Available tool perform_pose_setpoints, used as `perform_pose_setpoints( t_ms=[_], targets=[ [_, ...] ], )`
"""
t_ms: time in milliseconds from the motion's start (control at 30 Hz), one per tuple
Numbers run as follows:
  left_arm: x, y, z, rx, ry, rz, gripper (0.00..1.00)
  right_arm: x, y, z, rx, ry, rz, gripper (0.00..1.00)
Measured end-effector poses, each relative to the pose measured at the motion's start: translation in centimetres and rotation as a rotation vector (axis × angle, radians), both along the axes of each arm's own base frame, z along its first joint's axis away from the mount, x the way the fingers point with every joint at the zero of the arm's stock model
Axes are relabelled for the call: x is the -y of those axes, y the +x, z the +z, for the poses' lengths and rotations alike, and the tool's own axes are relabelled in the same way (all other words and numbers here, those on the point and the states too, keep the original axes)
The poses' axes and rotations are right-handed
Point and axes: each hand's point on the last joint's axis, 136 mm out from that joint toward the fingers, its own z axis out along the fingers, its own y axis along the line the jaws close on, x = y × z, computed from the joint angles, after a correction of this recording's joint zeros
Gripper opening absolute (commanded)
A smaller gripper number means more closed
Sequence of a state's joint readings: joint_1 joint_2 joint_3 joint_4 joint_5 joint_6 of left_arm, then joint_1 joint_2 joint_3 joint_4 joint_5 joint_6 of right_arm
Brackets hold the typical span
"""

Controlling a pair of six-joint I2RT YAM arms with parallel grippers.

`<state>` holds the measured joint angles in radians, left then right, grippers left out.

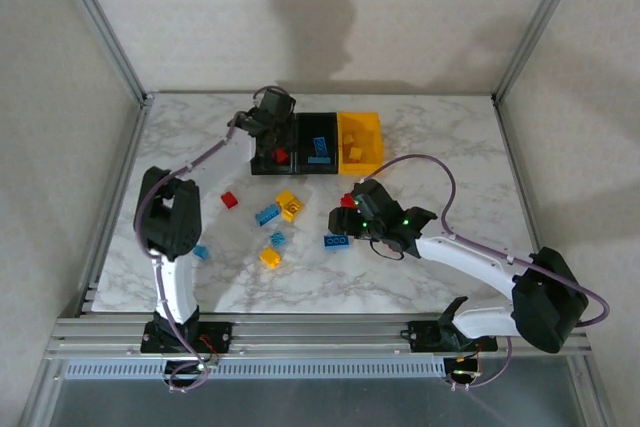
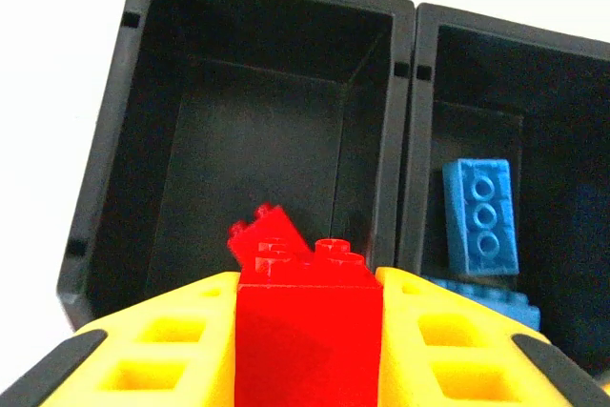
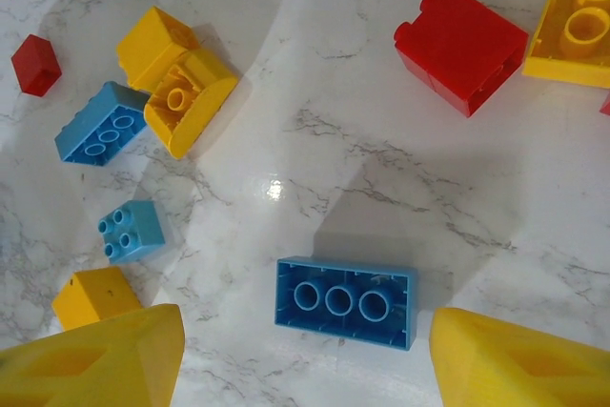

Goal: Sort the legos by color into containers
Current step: Place the lego in the container.

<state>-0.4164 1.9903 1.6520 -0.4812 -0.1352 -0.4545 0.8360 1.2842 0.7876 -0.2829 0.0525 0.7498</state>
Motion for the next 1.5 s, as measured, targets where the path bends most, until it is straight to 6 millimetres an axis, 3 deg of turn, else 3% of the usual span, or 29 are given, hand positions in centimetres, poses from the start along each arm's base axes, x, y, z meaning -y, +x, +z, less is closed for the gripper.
perform_pose_setpoints(
  t_ms=[300,767,967,1033,1267,1367,1500],
  targets=[
    [-1.5,3.7,-3.4,-0.063,0.048,0.052,0.19,0.2,-0.1,-0.2,-0.002,-0.003,-0.008,0.69],
    [-2.4,5.3,-6.0,-0.104,0.083,0.082,0.25,0.2,-0.1,-0.3,-0.004,-0.007,-0.008,0.69],
    [-2.5,5.4,-6.9,-0.122,0.098,0.086,0.49,0.4,-0.2,-0.4,-0.007,-0.014,-0.009,0.69],
    [-2.6,5.3,-6.9,-0.128,0.102,0.083,0.52,0.5,-0.2,-0.5,-0.008,-0.019,-0.011,0.69],
    [-2.2,4.6,-5.9,-0.126,0.073,0.066,0.55,0.8,-0.1,-0.3,-0.004,-0.036,-0.023,0.71],
    [-2.3,3.2,-4.0,-0.110,0.054,0.055,0.58,1.0,0.3,0.3,0.006,-0.053,-0.038,0.73],
    [-2.1,0.6,0.3,-0.049,-0.002,0.026,0.60,1.8,0.7,1.3,0.029,-0.076,-0.070,0.73]
  ],
)
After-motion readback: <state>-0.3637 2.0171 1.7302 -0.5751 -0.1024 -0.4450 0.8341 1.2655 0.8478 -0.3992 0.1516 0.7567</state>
